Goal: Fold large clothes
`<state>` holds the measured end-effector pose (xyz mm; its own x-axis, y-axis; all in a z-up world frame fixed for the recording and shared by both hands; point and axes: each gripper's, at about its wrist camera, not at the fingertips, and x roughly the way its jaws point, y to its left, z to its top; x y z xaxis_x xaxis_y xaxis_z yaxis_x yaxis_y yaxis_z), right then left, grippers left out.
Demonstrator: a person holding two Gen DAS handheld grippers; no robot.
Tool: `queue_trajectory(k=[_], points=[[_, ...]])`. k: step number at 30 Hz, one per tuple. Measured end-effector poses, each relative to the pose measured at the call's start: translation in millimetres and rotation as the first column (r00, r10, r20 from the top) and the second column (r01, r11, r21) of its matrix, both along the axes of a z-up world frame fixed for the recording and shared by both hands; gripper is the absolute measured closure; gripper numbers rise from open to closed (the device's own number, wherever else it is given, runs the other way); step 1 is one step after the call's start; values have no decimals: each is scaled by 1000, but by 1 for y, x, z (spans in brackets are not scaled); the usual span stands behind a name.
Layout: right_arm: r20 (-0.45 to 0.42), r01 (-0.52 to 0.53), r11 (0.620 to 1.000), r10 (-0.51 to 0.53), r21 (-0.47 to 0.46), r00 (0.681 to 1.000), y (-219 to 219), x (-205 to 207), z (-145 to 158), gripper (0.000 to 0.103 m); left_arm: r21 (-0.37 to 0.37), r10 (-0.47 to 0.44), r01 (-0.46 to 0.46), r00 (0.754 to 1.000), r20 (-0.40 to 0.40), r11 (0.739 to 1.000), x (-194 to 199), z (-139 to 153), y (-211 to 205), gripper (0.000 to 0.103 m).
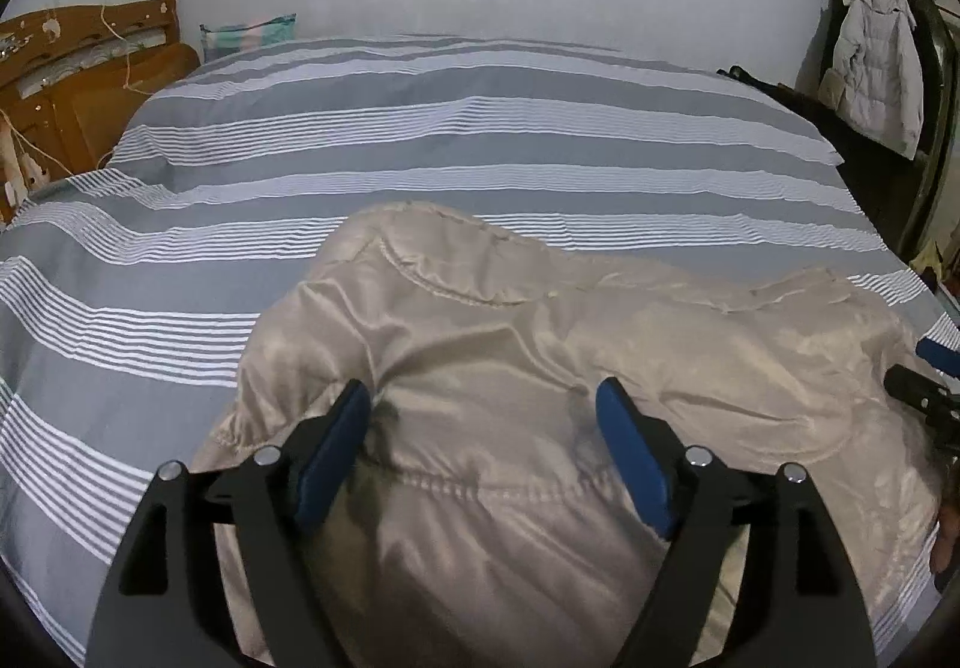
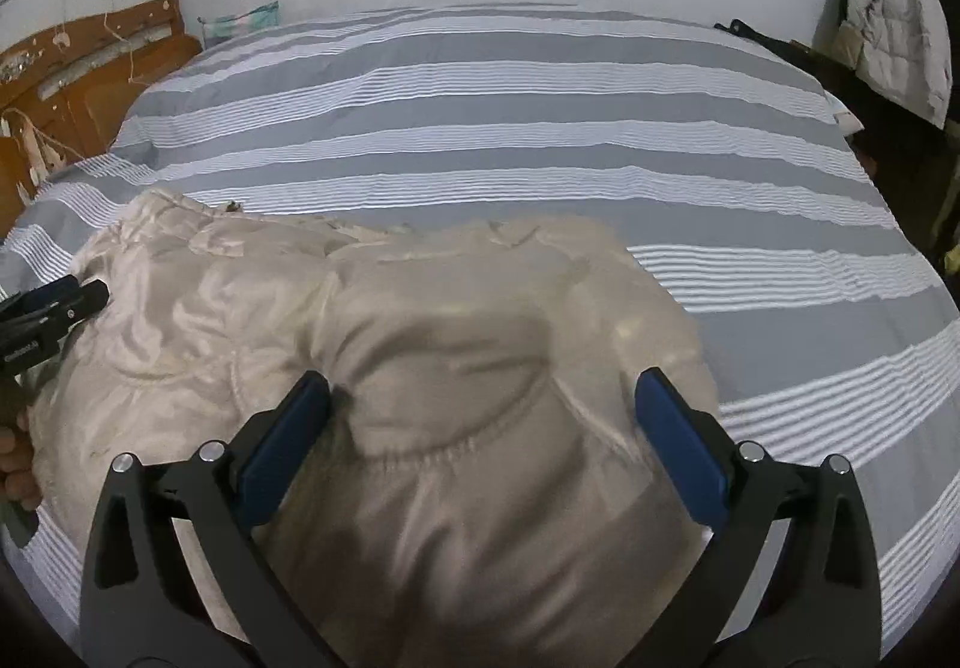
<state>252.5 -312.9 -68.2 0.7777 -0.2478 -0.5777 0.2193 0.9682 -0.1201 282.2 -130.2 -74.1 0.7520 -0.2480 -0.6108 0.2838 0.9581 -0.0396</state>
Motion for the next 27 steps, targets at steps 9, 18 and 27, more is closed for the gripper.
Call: queue_trajectory(k=[9,18,27], points=[[33,59,997,-61,44,998,-5,-42,21,3,-19,25,-25,1000,5,1000,-33,15,15,25],[54,75,995,-78,60,995,10,-84,32,3,-14,105,-105,994,20,994,-64,22,45,14],[48,43,999,-43,4,998,43,-128,32,3,6,124,-125,990,72,992,-105,37,67,7]])
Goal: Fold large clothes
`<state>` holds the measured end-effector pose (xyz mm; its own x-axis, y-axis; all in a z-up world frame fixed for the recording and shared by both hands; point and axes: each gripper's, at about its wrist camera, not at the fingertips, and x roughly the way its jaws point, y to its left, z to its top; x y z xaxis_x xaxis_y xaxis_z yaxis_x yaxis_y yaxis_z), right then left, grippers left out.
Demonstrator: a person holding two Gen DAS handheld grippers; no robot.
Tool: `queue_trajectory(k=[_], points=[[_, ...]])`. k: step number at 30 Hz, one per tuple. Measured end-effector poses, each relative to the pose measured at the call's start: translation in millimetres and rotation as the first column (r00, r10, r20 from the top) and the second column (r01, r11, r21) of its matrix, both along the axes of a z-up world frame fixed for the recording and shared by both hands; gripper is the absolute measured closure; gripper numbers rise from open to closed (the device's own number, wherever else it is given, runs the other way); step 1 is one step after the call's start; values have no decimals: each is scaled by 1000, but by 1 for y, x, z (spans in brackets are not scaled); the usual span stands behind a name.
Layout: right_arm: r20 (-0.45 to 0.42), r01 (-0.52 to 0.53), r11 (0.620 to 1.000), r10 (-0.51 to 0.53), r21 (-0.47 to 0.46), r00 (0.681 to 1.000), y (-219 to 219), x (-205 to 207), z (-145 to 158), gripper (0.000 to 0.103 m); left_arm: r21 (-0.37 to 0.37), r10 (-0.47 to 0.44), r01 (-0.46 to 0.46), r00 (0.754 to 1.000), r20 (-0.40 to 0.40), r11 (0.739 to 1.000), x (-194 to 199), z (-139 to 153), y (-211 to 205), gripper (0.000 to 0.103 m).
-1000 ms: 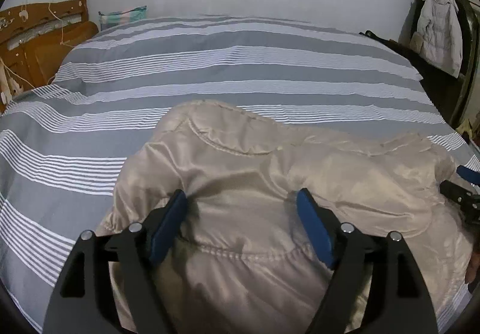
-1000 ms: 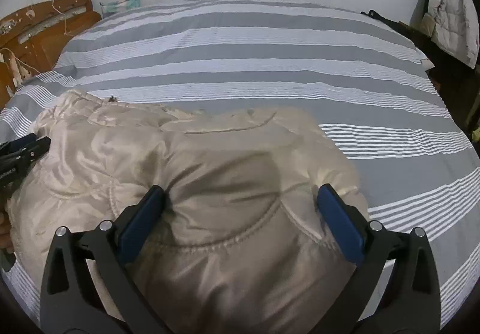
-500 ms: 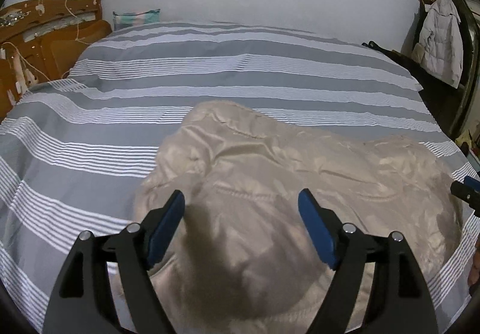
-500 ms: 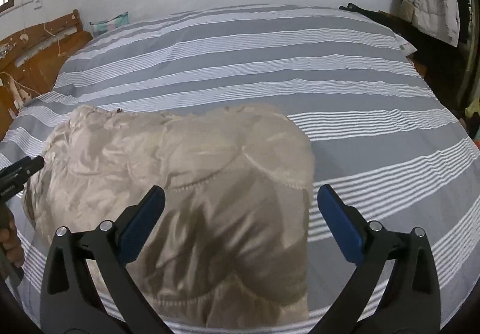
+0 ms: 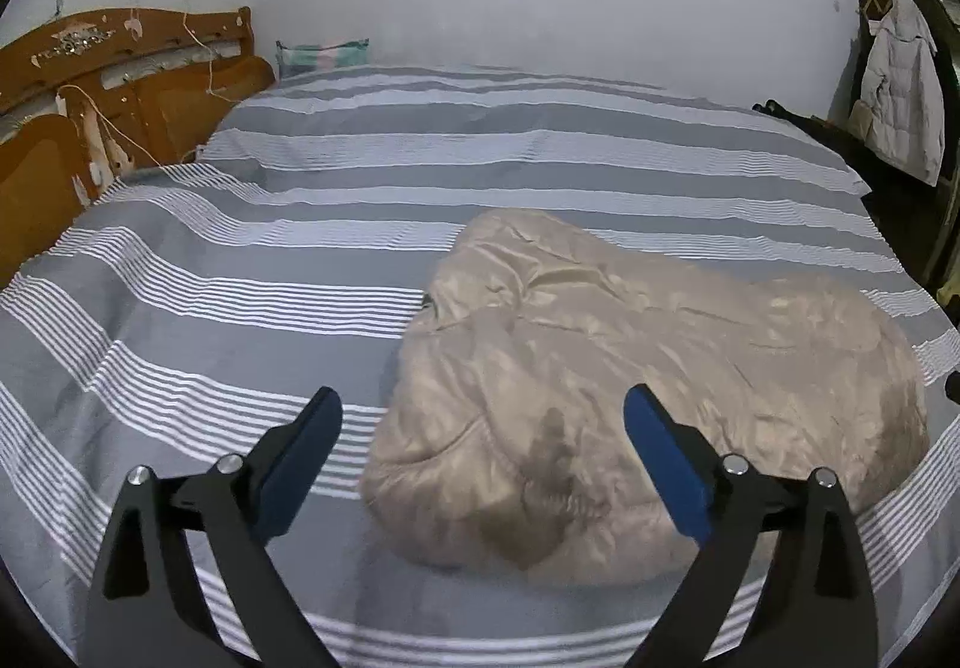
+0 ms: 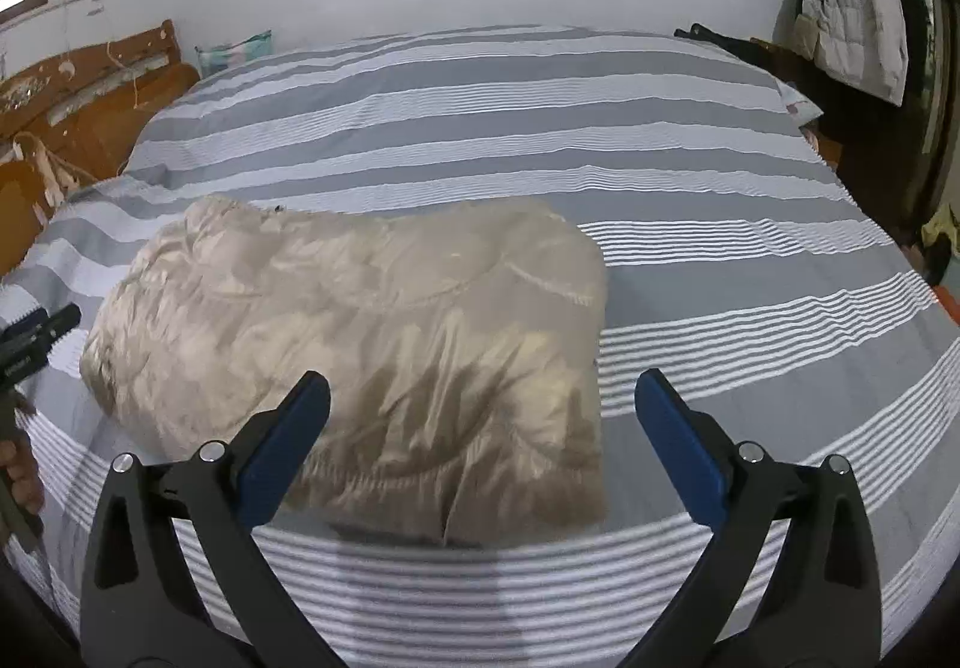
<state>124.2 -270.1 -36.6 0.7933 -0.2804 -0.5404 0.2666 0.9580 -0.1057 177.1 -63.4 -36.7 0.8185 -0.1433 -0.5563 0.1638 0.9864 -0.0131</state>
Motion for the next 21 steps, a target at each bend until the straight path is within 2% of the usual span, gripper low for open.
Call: queue_trajectory(k=[6,9,13,15,19,21], points=[[-1,-2,1000,2,-10,1000,2,-26,-3,3,-6,-3,3,1000,2,1000,-25,4,13,4],[-36,-14,1000,14,1,999,-6,-37,-16,3,-33,5,-6,999,-50,999,-30,-5,21,4],[-114,-20,1000,20,5,993,-28,-37,-37,3,17,11,-9,994,-111,1000,-19,-23,24,4],[-121,-38,997,46,60,992,-41,-34,-42,3,24,25,-22,992,-128,999,-7,-30,34,4],[-47,-28,979,39,202,998,-76,-16,-34,3,-56,24,-31,993,-115,998,21,-25,50,4],[-46,-52,972,64,230,997,-81,1,-37,3,-82,2,-13,992,-127,997,37,-26,49,4]])
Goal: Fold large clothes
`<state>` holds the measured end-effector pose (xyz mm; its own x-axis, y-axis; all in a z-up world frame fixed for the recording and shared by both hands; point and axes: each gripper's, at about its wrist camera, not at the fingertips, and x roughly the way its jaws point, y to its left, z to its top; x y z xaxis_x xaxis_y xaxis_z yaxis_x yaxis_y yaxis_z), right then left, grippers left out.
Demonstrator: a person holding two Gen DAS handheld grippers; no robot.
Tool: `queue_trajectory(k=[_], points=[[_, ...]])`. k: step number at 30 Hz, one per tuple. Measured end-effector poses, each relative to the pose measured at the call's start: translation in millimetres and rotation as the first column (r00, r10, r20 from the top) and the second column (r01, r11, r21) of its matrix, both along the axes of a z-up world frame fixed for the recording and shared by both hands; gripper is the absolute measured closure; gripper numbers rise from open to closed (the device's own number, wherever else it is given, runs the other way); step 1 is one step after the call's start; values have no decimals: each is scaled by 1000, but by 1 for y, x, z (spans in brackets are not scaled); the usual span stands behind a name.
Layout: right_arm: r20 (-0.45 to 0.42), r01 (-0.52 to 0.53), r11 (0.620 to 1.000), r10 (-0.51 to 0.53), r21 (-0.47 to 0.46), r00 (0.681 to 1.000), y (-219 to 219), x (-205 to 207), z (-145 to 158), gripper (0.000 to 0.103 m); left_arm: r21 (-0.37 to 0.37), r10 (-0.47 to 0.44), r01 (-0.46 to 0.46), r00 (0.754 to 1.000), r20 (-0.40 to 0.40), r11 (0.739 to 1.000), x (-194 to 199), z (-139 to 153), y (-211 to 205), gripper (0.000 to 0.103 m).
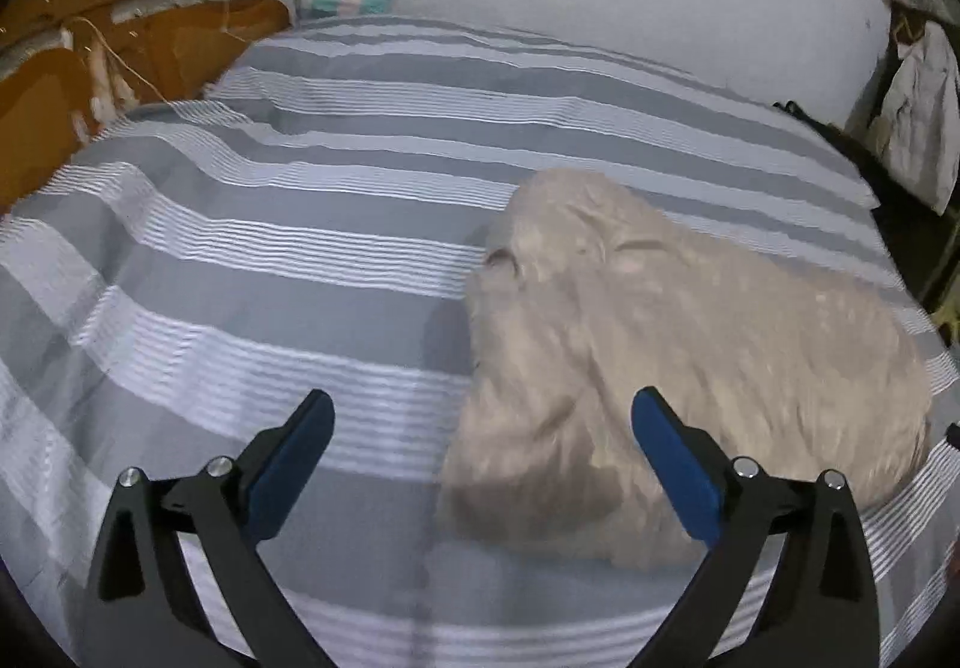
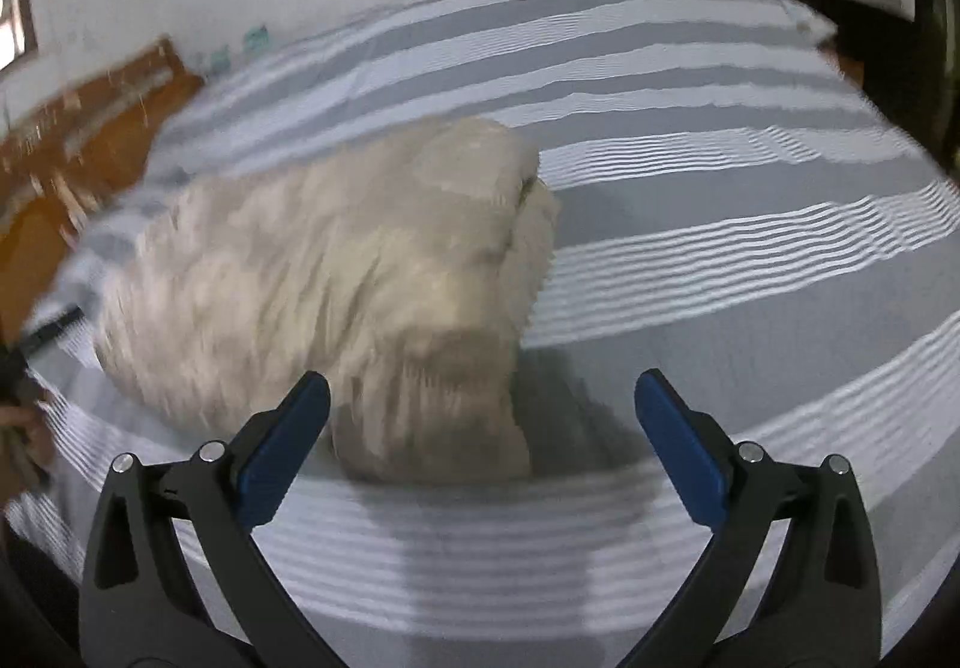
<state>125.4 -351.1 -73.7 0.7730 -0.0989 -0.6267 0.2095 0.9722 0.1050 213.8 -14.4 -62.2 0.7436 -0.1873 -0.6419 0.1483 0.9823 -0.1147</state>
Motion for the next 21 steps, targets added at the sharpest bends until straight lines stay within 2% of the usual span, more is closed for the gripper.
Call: queue_trajectory(k=[4,7,8,9,10,11,13,14,16,17,18,21], points=[[-77,-16,1000,15,-10,997,2,29,-22,3,52,-50,53,997,-65,997,25,-25,-22,4],[-94,-18,991,31,136,995,-11,41,-38,3,9,-45,47,991,-123,999,34,-44,-23,2],[-93,-33,976,54,214,994,-16,45,-43,4,-21,-45,43,989,-138,999,38,-47,-21,2],[-96,-51,961,79,271,992,-20,48,-46,10,-52,-50,42,986,-157,998,41,-51,-19,2],[-88,-85,935,122,345,989,-22,52,-49,36,-57,-56,47,985,-164,997,43,-53,-19,2],[-86,-89,933,126,350,988,-21,53,-48,45,-57,-63,54,984,-165,997,44,-54,-19,3],[-77,-113,942,144,316,987,-14,53,-39,57,-58,-95,87,984,-149,994,41,-51,-23,18],[-67,-114,941,142,320,988,-14,51,-37,63,-64,-124,116,982,-145,991,40,-48,-26,38],[-47,-118,950,137,288,989,-8,48,-27,68,-29,-139,136,983,-120,990,33,-40,-37,55],[-34,-121,958,134,259,990,-3,46,-19,70,-22,-149,148,982,-112,989,30,-36,-41,67],[-23,-126,962,136,242,990,-1,45,-13,71,-34,-150,148,983,-109,988,28,-33,-42,72],[8,-140,980,140,140,990,11,28,14,72,-95,-162,153,983,-89,984,19,-19,-42,77]])
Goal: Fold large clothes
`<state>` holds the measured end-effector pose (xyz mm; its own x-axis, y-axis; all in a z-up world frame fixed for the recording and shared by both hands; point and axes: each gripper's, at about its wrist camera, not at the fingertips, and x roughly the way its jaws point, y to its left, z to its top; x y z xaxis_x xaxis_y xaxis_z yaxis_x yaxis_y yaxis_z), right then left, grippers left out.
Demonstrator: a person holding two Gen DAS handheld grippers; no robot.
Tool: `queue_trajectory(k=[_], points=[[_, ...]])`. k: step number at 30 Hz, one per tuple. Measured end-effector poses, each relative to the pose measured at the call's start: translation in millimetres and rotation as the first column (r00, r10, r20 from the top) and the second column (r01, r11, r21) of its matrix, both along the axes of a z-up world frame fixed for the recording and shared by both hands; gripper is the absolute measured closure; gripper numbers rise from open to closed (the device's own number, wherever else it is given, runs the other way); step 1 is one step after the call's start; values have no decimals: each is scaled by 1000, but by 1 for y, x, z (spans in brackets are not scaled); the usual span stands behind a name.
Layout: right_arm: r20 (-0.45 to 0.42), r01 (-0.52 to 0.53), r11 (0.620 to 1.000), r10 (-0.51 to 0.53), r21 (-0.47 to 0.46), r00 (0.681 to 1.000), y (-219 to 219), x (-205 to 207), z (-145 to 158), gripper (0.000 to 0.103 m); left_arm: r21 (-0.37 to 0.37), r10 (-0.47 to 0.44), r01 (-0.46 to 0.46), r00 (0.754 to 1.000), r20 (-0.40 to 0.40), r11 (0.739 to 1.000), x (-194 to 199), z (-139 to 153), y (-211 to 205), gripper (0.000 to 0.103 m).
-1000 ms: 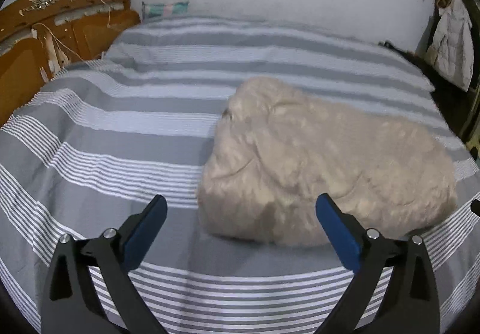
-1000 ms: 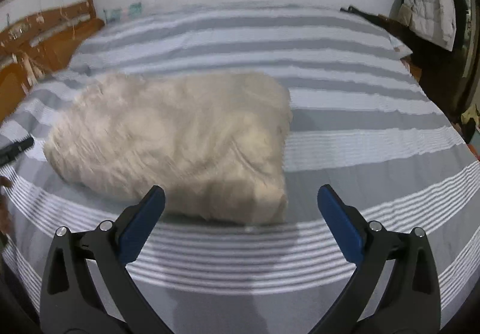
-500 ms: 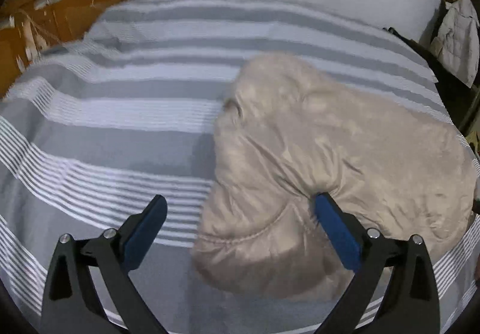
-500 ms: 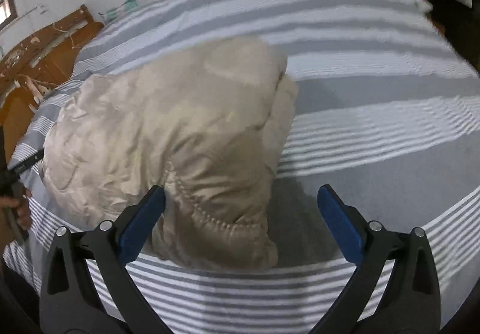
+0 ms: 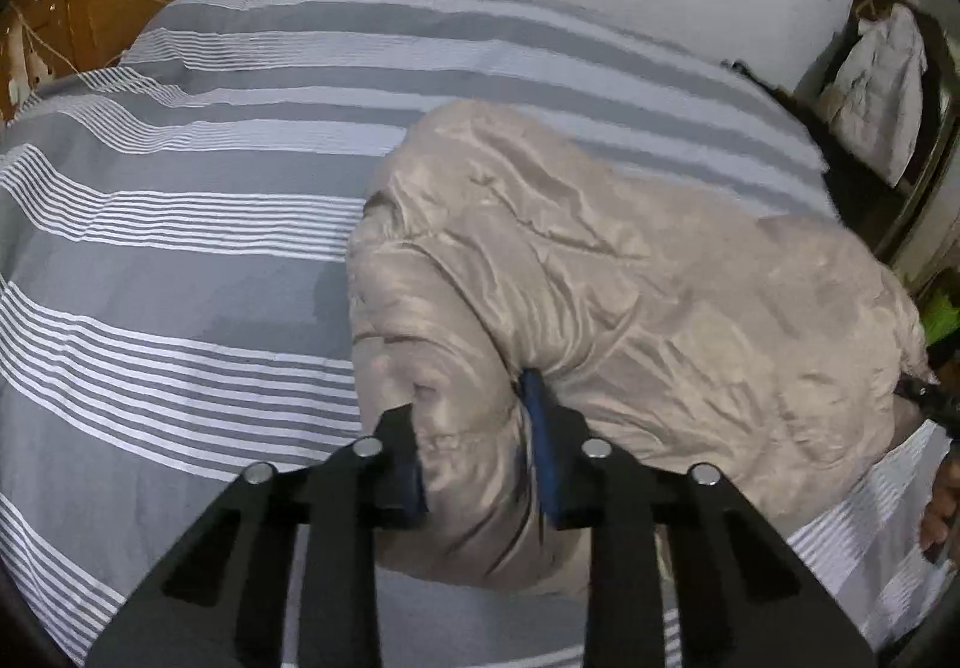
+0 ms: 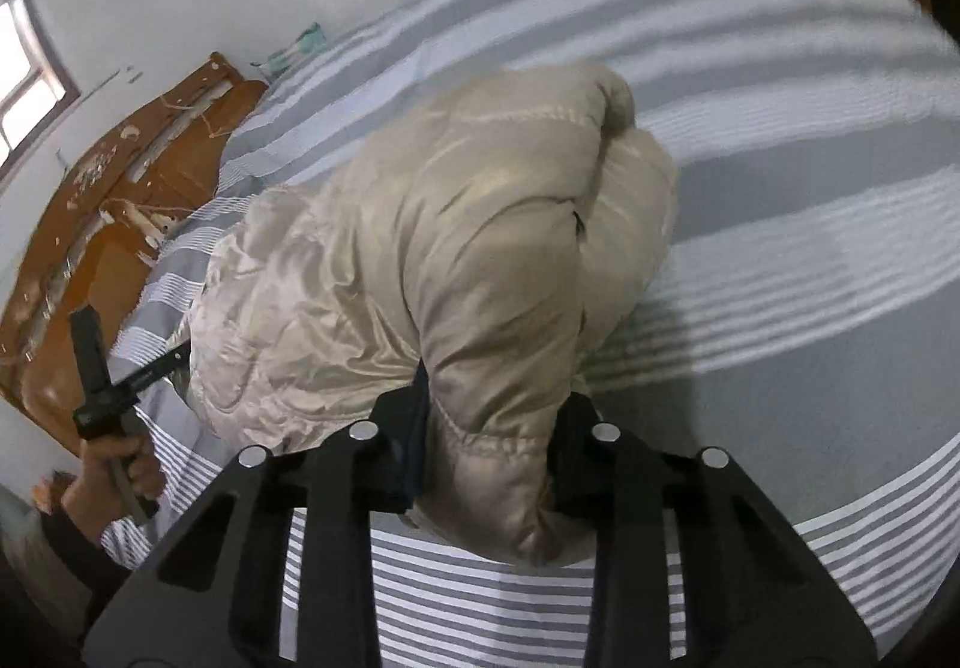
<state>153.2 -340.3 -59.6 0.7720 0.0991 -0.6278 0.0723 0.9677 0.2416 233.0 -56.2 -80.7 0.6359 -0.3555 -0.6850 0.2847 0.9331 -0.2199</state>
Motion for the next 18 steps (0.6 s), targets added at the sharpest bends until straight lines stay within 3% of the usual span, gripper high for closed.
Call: queue_trajectory(k=[2,7,11,16,18], points=[[12,13,995,-12,-104,1000,9,-21,11,72,-23,-18,18,1000,6,1000,-10,8,-8,77],[32,103,962,-98,-254,995,-9,-60,33,72,-59,-89,90,996,29,994,-47,25,-51,78],[27,160,939,-160,-303,987,-37,-83,32,71,-74,-112,114,993,23,991,-70,25,-86,78],[-21,203,937,-218,-285,976,-72,-104,2,67,-21,-106,107,994,18,994,-91,2,-120,76],[-41,197,938,-218,-286,975,-75,-105,-14,62,15,-94,94,994,46,995,-88,-2,-114,68]])
